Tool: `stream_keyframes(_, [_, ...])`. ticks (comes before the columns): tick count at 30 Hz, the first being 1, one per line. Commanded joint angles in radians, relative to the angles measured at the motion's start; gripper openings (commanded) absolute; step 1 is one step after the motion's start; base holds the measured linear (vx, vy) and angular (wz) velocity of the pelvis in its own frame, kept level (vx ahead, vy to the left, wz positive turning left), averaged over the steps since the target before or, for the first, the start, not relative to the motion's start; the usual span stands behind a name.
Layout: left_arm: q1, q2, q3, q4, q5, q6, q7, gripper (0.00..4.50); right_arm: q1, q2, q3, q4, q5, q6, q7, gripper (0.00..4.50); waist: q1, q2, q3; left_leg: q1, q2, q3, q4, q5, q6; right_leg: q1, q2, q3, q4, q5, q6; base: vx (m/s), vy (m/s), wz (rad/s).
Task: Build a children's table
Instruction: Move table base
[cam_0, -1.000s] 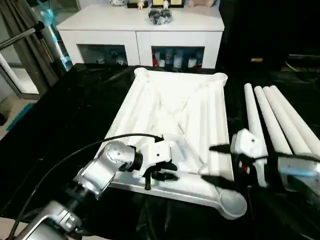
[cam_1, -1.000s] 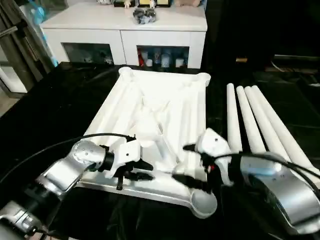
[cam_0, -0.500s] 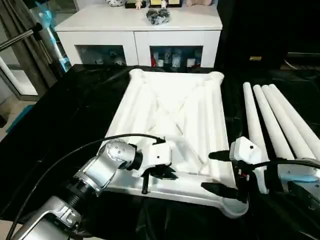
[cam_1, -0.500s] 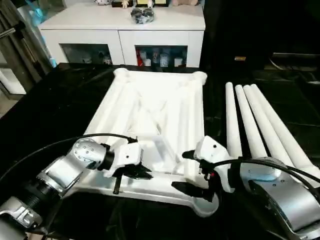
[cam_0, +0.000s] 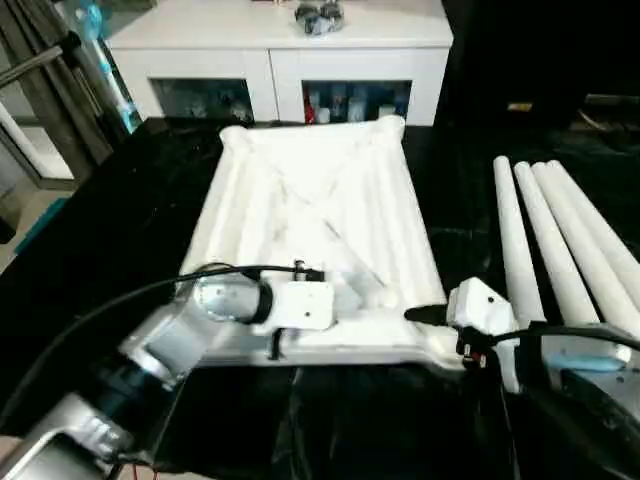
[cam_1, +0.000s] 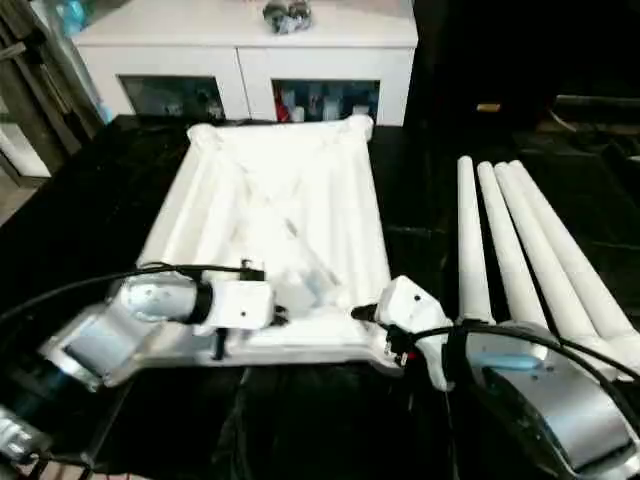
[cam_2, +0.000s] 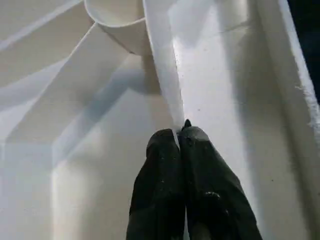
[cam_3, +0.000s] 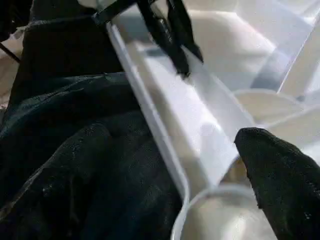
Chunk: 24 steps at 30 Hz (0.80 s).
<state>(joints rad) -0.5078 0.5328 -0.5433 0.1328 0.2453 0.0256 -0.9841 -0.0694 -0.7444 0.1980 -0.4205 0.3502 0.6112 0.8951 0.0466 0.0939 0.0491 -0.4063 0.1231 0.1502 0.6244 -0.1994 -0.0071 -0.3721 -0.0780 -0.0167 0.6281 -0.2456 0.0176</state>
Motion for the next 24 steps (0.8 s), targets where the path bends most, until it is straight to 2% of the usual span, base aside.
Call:
stream_keyframes(1, [-0.024, 0.027, 0.061, -0.09, 0.04, -0.035, 0.07, 0.03, 0.009, 0.007, 0.013, -0.018, -0.009, 0.003, -0.008, 4.5, 0.011, -0.013, -0.073, 0.024, 0.097, -0.041, -0.065, -0.004, 0.166, 0.044, -0.08, 0.026, -0.042, 0.259, -0.298, 0.0, 0.0, 0.0])
stream_keyframes(9, [0.02, 0.088, 0.086, -0.083, 0.071, 0.02, 0.082, 0.03, 0.007, 0.033, 0.04, -0.017, -0.017, -0.001, -0.022, 4.5, 0.025, -0.006, -0.075, 0.026, 0.099, -0.038, -0.062, -0.009, 0.151, 0.035, -0.076, 0.025, -0.036, 0.252, -0.312, 0.0, 0.0, 0.0])
stream_keyframes(11, [0.024, 0.094, 0.095, -0.066, 0.084, 0.019, 0.1, 0.03, 0.005, 0.037, 0.045, -0.016, -0.019, -0.002, -0.025, 4.5, 0.026, -0.003, -0.073, 0.025, 0.1, -0.039, -0.063, -0.032, 0.142, 0.033, -0.075, 0.023, -0.036, 0.232, -0.313, 0.0, 0.0, 0.0])
stream_keyframes(12, [0.025, 0.095, 0.096, -0.062, 0.087, 0.022, 0.102, 0.03, 0.004, 0.038, 0.047, -0.015, -0.021, -0.002, -0.026, 4.5, 0.025, -0.006, -0.072, 0.025, 0.1, -0.038, -0.065, -0.054, 0.133, 0.033, -0.076, 0.024, -0.038, 0.215, -0.313, 0.0, 0.0, 0.0])
stream_keyframes(17, [0.03, 0.088, 0.098, -0.049, 0.089, 0.046, 0.114, 0.03, -0.004, 0.044, 0.052, -0.006, -0.032, -0.008, -0.025, 4.5, 0.025, -0.005, -0.07, 0.025, 0.098, -0.038, -0.068, -0.102, 0.098, 0.033, -0.077, 0.026, -0.039, 0.182, -0.308, 0.0, 0.0, 0.0])
stream_keyframes(20, [0.034, 0.08, 0.079, -0.006, 0.101, 0.038, 0.132, 0.03, -0.022, 0.053, 0.057, 0.008, -0.039, -0.014, -0.032, 4.5, 0.025, -0.002, -0.071, 0.025, 0.096, -0.038, -0.068, -0.109, 0.092, 0.034, -0.078, 0.026, -0.039, 0.185, -0.305, 0.0, 0.0, 0.0])
stream_keyframes(22, [0.038, 0.067, 0.076, 0.014, 0.092, 0.038, 0.141, 0.03, -0.029, 0.053, 0.061, 0.014, -0.047, -0.019, -0.036, 4.5, 0.025, -0.005, -0.069, 0.023, 0.095, -0.037, -0.068, -0.118, 0.088, 0.034, -0.078, 0.027, -0.041, 0.175, -0.303, 0.0, 0.0, 0.0])
stream_keyframes(24, [0.038, 0.038, 0.078, 0.042, 0.09, -0.005, 0.176, 0.03, -0.029, 0.05, 0.061, 0.015, -0.051, -0.023, -0.037, 4.5, 0.028, -0.006, -0.067, 0.025, 0.096, -0.036, -0.07, -0.148, 0.081, 0.034, -0.08, 0.029, -0.047, 0.131, -0.299, 0.0, 0.0, 0.0])
